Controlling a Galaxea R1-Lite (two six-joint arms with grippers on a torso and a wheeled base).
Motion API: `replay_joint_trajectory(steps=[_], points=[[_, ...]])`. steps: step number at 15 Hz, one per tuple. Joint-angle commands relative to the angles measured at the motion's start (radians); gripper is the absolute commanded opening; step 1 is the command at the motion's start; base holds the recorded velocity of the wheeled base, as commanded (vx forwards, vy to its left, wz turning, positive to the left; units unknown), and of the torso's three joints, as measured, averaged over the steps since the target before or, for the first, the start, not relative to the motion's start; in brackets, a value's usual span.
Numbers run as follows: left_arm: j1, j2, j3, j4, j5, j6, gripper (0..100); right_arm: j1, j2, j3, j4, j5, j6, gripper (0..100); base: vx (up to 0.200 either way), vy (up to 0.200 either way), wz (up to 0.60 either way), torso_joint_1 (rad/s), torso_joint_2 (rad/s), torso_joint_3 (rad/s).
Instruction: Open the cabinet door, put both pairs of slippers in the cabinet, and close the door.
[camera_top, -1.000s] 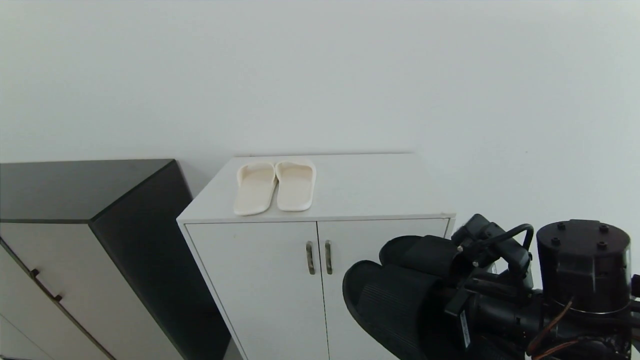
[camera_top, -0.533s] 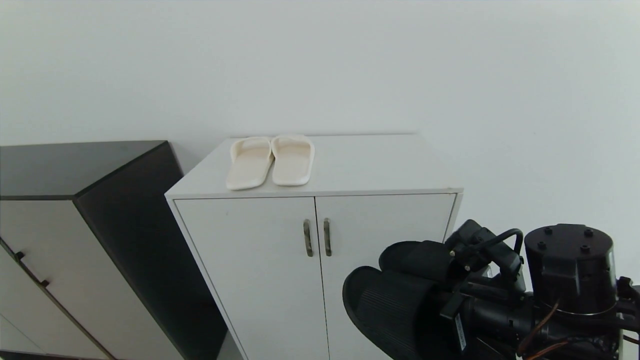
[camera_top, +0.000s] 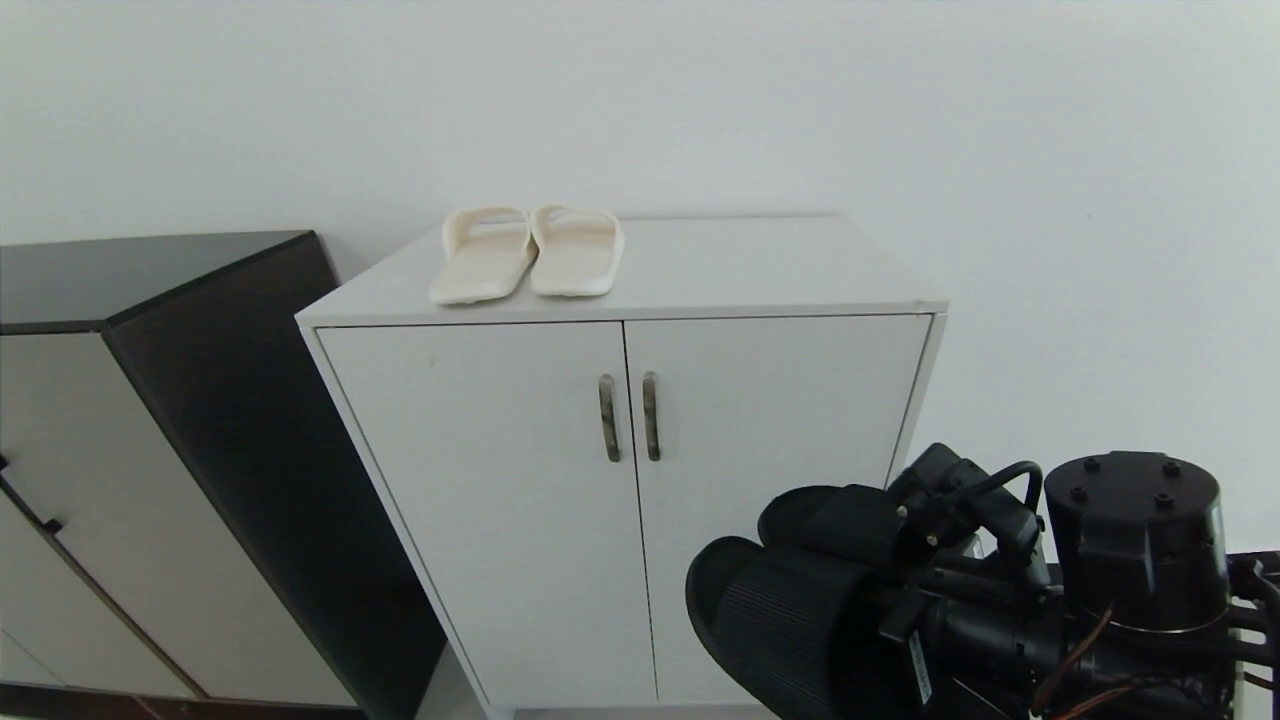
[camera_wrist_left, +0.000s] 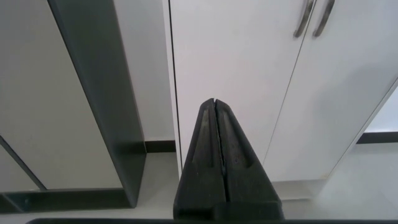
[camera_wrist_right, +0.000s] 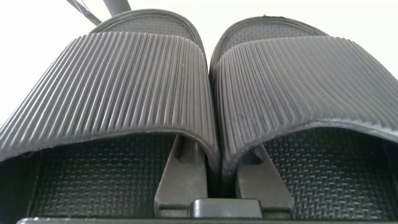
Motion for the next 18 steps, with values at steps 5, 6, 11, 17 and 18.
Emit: replay_joint_trajectory(steps=[5, 6, 11, 17, 18], points=[[0.000, 0.001, 0.000, 0.000, -0.001, 0.001, 0, 0.000, 0.008, 0.002, -0.001, -0.001, 0.000, 0, 0.000, 0.000, 0.00, -0.137, 0.46, 0.332], [0.000, 0.001, 0.000, 0.000, 0.000, 0.001, 0, 0.000, 0.008, 0.002, -0.001, -0.001, 0.000, 0, 0.000, 0.000, 0.00, -0.105, 0.45, 0.344], [0.000, 0.001, 0.000, 0.000, -0.001, 0.002, 0, -0.007, 0.008, 0.000, -0.002, -0.001, 0.000, 0, 0.000, 0.000, 0.00, -0.068, 0.44, 0.374], [0.000, 0.001, 0.000, 0.000, -0.001, 0.002, 0, -0.007, 0.006, 0.000, -0.002, -0.002, 0.000, 0, 0.000, 0.000, 0.00, -0.008, 0.08, 0.074], [0.000, 0.001, 0.000, 0.000, -0.001, 0.002, 0, -0.007, 0.003, 0.000, -0.002, -0.002, 0.000, 0, 0.000, 0.000, 0.00, 0.000, 0.00, 0.000]])
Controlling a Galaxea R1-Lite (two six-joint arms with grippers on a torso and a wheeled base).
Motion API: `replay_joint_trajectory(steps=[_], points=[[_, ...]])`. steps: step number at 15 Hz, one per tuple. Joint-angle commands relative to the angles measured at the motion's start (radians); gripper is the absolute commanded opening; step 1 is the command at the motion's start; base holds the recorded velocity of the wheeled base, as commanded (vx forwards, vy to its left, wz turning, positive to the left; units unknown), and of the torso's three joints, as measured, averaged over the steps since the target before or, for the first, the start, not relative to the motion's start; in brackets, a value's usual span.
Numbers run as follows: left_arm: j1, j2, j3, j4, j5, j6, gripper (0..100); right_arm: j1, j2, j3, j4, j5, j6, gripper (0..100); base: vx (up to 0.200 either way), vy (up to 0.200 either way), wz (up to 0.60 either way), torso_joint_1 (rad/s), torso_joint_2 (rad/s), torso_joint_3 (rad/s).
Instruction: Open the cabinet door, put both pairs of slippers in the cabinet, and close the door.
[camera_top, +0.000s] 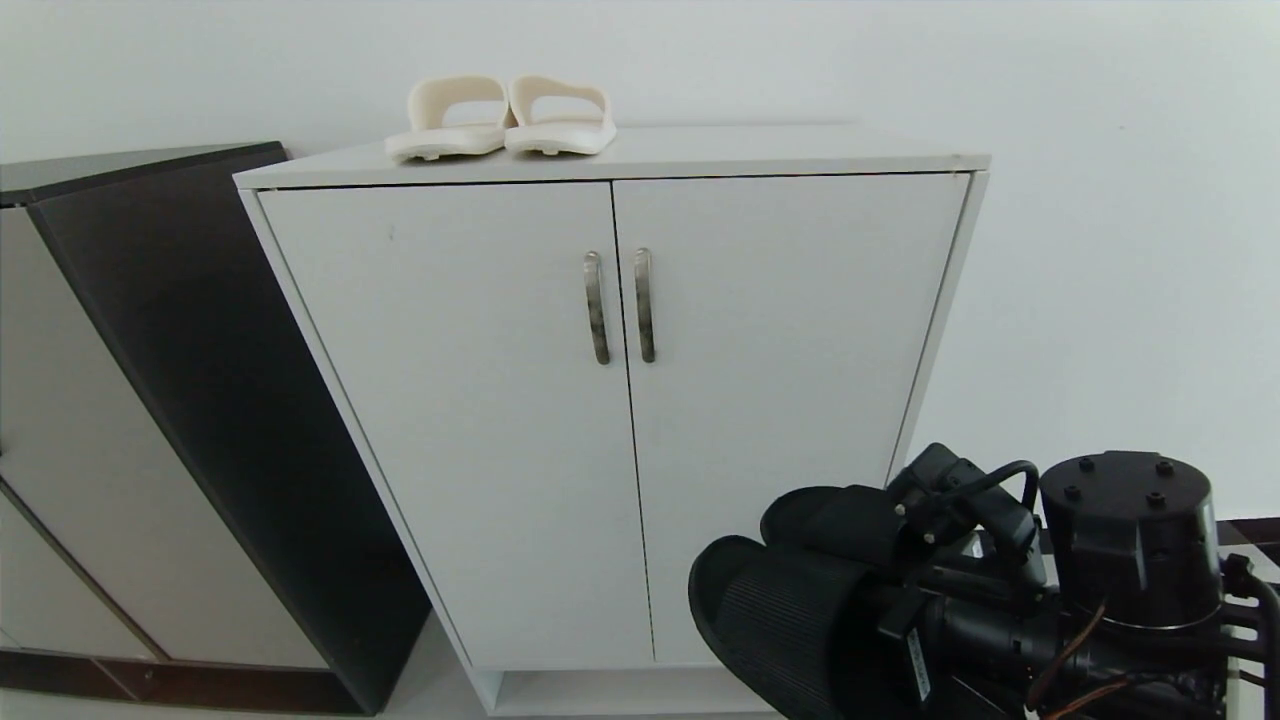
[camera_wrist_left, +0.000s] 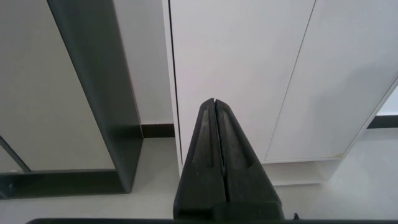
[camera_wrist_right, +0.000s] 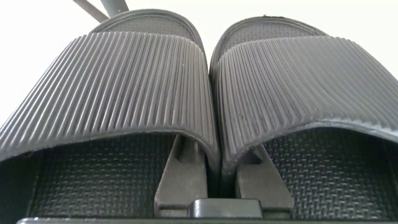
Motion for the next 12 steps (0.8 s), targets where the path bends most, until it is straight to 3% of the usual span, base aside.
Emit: replay_joint_trajectory(steps=[1, 6, 9, 10, 11, 12], points=[[0.000, 0.001, 0.000, 0.000, 0.000, 0.000, 0, 0.001, -0.005, 0.002, -0.001, 0.000, -0.001, 0, 0.000, 0.000, 0.00, 0.000, 0.00, 0.000], [0.000, 0.001, 0.000, 0.000, 0.006, 0.001, 0, 0.005, -0.027, 0.043, -0.019, 0.003, -0.104, 0, 0.200, 0.000, 0.00, 0.000, 0.00, 0.000], [0.000, 0.001, 0.000, 0.000, 0.006, 0.009, 0, 0.005, -0.030, 0.042, -0.025, 0.006, -0.101, 0, 0.000, 0.000, 0.00, 0.000, 0.00, 0.000], [0.000, 0.001, 0.000, 0.000, 0.002, 0.033, 0, 0.005, -0.027, 0.040, -0.025, 0.006, -0.101, 0, 0.000, 0.000, 0.00, 0.000, 0.00, 0.000], [0.000, 0.001, 0.000, 0.001, 0.002, 0.037, 0, 0.005, -0.027, 0.040, -0.025, 0.006, -0.101, 0, 0.000, 0.000, 0.00, 0.000, 0.00, 0.000], [0.000, 0.001, 0.000, 0.001, 0.002, 0.037, 100, 0.007, -0.028, 0.042, -0.025, 0.004, -0.099, 0, 0.000, 0.000, 0.00, 0.000, 0.00, 0.000]])
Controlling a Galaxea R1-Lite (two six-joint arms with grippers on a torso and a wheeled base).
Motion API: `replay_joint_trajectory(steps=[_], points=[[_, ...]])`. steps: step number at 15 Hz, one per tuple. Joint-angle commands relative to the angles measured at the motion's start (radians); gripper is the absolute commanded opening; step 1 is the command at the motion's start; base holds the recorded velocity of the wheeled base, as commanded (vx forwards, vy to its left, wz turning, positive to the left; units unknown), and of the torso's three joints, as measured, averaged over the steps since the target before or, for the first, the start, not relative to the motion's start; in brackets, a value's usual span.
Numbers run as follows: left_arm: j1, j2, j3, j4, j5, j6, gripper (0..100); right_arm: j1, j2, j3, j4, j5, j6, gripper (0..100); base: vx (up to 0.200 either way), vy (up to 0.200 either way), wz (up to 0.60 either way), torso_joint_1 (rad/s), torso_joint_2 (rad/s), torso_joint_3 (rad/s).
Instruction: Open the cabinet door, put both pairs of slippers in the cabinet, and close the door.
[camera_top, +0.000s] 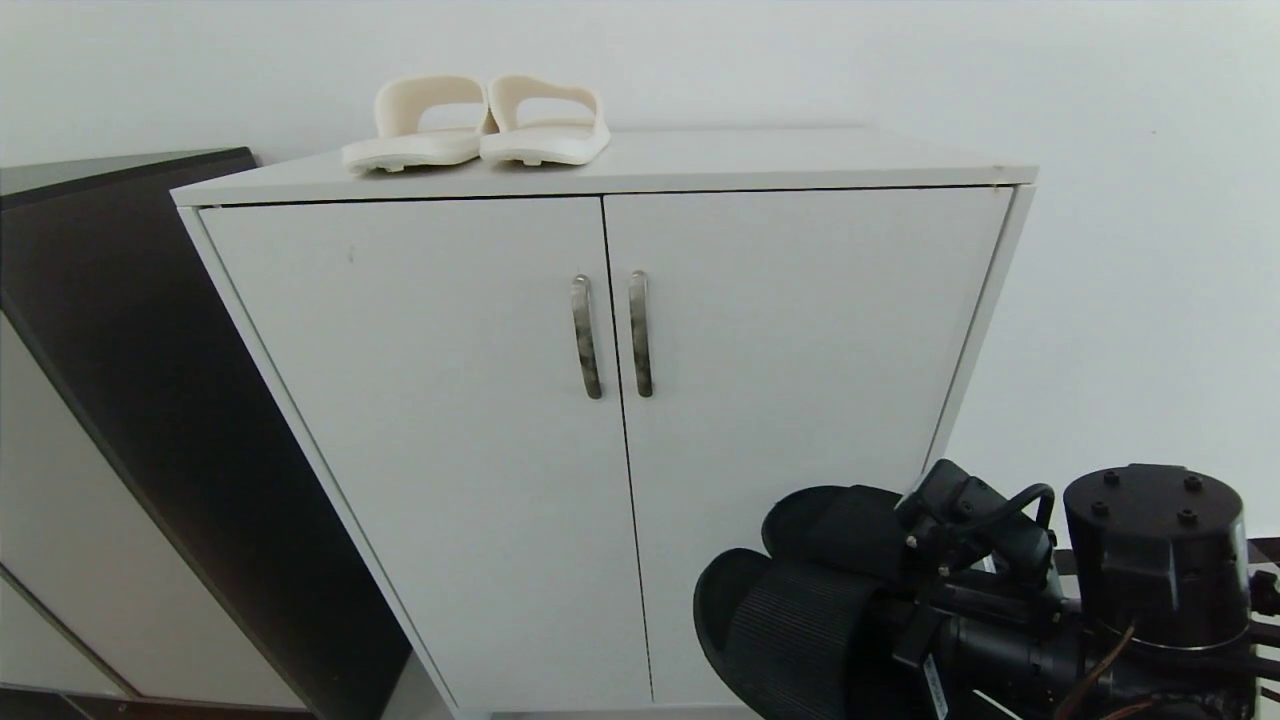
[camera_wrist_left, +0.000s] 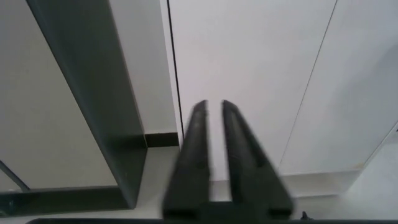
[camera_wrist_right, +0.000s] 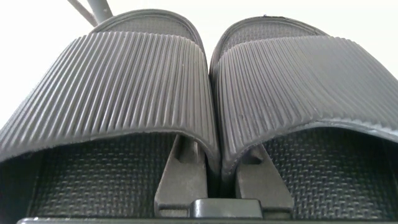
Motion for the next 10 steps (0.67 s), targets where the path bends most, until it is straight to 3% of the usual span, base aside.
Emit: replay_joint_trajectory(steps=[1, 4, 6, 7, 8, 10], points=[[0.000, 0.001, 0.000, 0.000, -0.002, 0.002, 100, 0.002, -0.006, 0.001, 0.000, 0.000, 0.001, 0, 0.000, 0.000, 0.00, 0.000, 0.00, 0.000], [-0.001, 0.016, -0.001, 0.000, -0.002, 0.010, 100, 0.000, -0.001, -0.002, 0.000, 0.000, 0.001, 0, 0.000, 0.000, 0.00, 0.000, 0.00, 0.000], [-0.007, 0.125, -0.018, -0.006, -0.019, 0.010, 100, 0.000, 0.008, -0.007, 0.000, 0.000, -0.001, 0, 0.000, 0.000, 0.00, 0.000, 0.00, 0.000], [-0.018, 0.176, -0.070, -0.012, -0.049, -0.010, 100, 0.000, 0.011, -0.004, 0.000, 0.000, -0.001, 0, 0.000, 0.000, 0.00, 0.000, 0.00, 0.000], [-0.018, 0.268, -0.193, -0.017, -0.095, -0.061, 100, 0.000, 0.017, -0.004, 0.000, 0.001, 0.001, 0, 0.000, 0.000, 0.00, 0.000, 0.00, 0.000], [-0.023, 0.433, -0.347, -0.018, -0.232, -0.029, 100, 0.000, 0.028, -0.009, -0.002, 0.000, -0.001, 0, 0.000, 0.000, 0.00, 0.000, 0.00, 0.000]])
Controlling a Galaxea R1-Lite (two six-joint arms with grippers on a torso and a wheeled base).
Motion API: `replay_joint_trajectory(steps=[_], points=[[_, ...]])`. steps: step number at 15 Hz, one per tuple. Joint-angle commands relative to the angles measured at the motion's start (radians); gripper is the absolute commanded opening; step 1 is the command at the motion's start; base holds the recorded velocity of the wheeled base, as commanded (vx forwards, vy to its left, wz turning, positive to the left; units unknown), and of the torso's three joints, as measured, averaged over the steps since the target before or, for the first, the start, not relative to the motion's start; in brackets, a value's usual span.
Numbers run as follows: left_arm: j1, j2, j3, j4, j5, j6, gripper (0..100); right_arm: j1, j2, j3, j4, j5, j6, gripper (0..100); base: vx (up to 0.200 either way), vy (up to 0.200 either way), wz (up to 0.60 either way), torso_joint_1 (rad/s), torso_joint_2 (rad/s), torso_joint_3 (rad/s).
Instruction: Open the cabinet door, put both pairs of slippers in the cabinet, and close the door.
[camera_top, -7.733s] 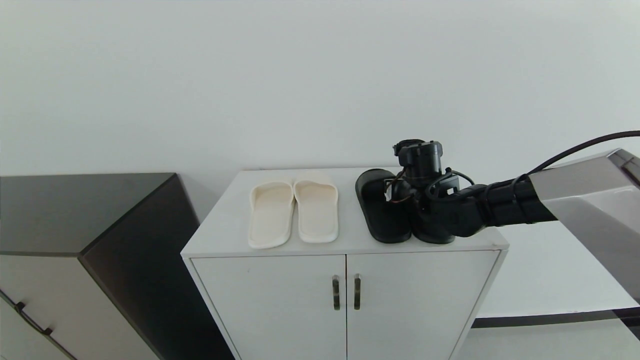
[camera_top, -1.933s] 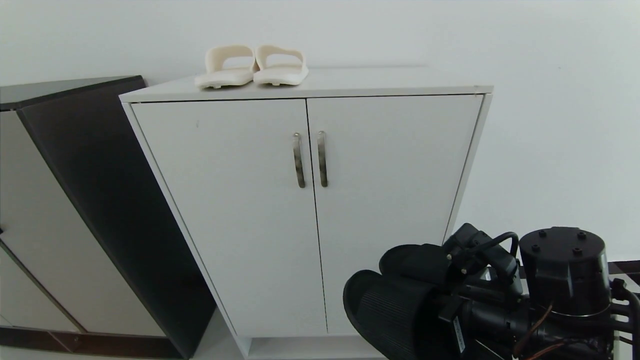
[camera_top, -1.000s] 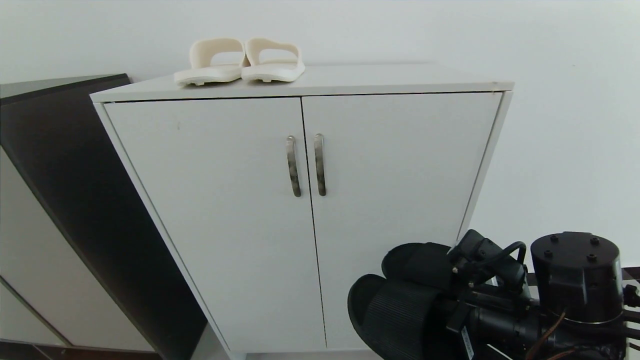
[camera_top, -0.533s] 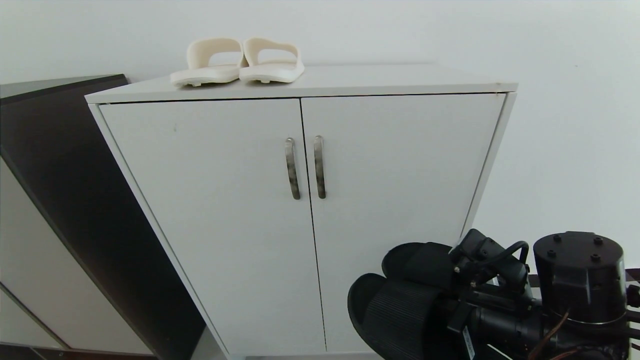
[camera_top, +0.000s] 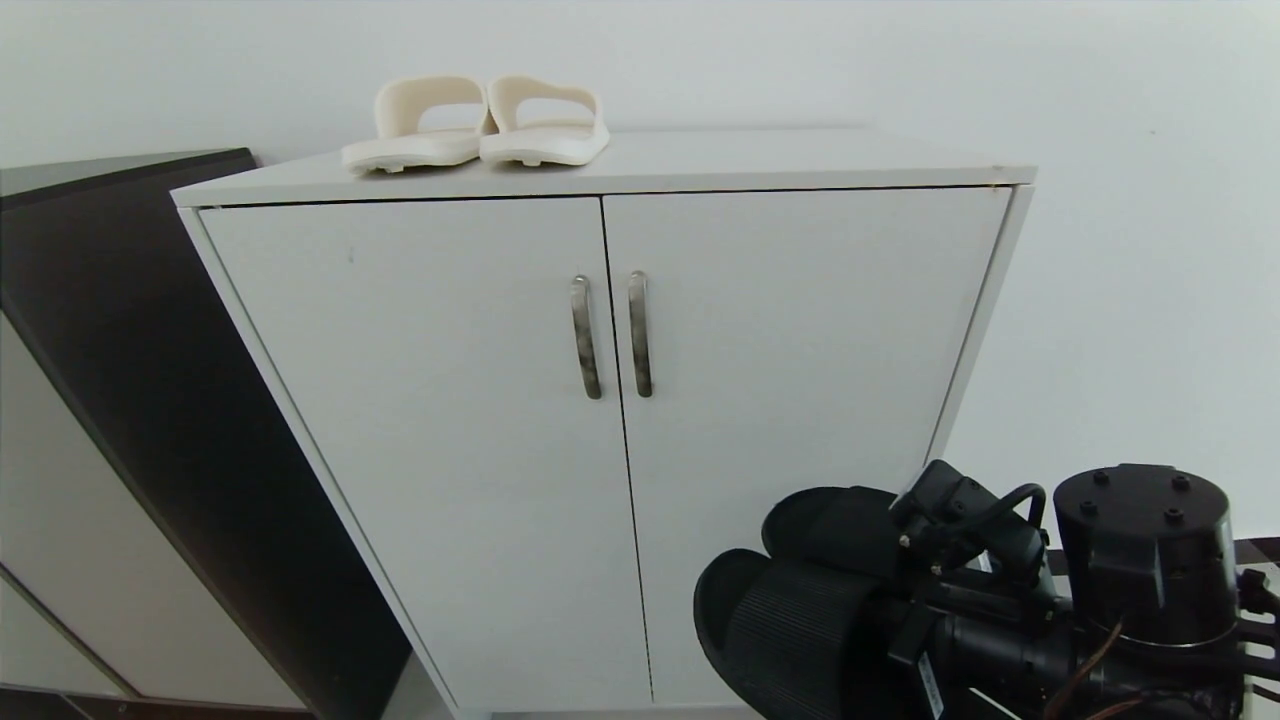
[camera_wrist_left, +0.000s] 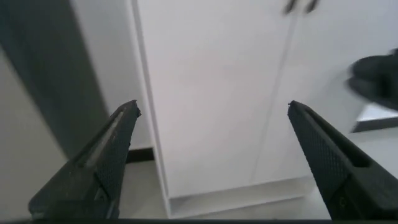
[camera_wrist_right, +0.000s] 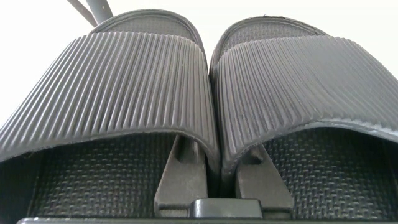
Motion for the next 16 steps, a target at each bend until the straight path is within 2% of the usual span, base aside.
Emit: replay_joint_trajectory(steps=[1, 3, 4, 5, 6, 7, 8, 11, 12, 13, 14, 15, 16], points=[[-0.008, 0.302, -0.235, -0.016, -0.168, 0.002, 100, 0.000, 0.013, -0.001, -0.002, 0.000, -0.001, 0, 0.000, 0.000, 0.00, 0.000, 0.00, 0.000], [-0.014, 0.466, -0.324, -0.085, -0.240, 0.005, 100, 0.000, 0.011, 0.000, -0.002, 0.001, -0.001, 0, 0.000, 0.000, 0.00, 0.000, 0.00, 0.000], [-0.060, 0.538, -0.353, -0.110, -0.263, 0.004, 100, 0.000, 0.008, 0.000, 0.000, 0.003, -0.001, 0, 0.000, 0.000, 0.00, 0.000, 0.00, 0.000], [-0.143, 0.598, -0.386, -0.120, -0.260, -0.007, 100, 0.000, 0.005, 0.000, -0.002, 0.003, -0.001, 0, 0.000, 0.000, 0.00, 0.000, 0.00, 0.000], [-0.197, 0.636, -0.404, -0.122, -0.253, -0.016, 100, 0.000, 0.005, -0.001, -0.002, 0.003, -0.001, 0, 0.000, 0.000, 0.00, 0.000, 0.00, 0.000], [-0.266, 0.691, -0.424, -0.131, -0.207, -0.002, 100, 0.000, 0.002, -0.001, -0.011, 0.000, 0.003, 0, 0.000, 0.000, 0.00, 0.000, 0.00, 0.000], [-0.344, 0.731, -0.436, -0.165, -0.137, 0.018, 100, 0.000, -0.003, 0.002, -0.022, -0.002, 0.003, 0, 0.000, 0.000, 0.00, 0.000, 0.00, 0.000], [-0.652, 0.877, -0.496, -0.257, 0.175, 0.015, 100, -0.001, -0.004, -0.001, -0.023, -0.003, -0.001, 0, 0.000, 0.000, 0.00, 0.000, 0.00, 0.000], [-0.720, 0.926, -0.530, -0.265, 0.225, 0.015, 100, -0.001, -0.006, -0.001, -0.023, -0.003, -0.001, 0, 0.000, 0.000, 0.00, 0.000, 0.00, 0.000], [-0.761, 0.964, -0.571, -0.275, 0.228, 0.011, 100, -0.001, -0.007, -0.001, -0.023, -0.005, -0.001, 0, 0.000, 0.000, 0.00, 0.000, 0.00, 0.000], [-0.775, 0.995, -0.611, -0.277, 0.199, 0.004, 100, -0.001, -0.010, -0.001, -0.023, -0.005, -0.002, 0, 0.000, 0.000, 0.00, 0.000, 0.00, 0.000], [-0.783, 1.015, -0.649, -0.275, 0.121, -0.030, 100, 0.000, -0.012, 0.000, -0.023, -0.005, -0.004, 0, 0.000, 0.000, 0.00, 0.000, 0.00, 0.000], [-0.784, 1.027, -0.694, -0.266, 0.013, -0.082, 100, 0.000, -0.016, 0.002, -0.023, -0.005, -0.004, 0, 0.000, 0.000, 0.00, 0.000, 0.00, 0.000]])
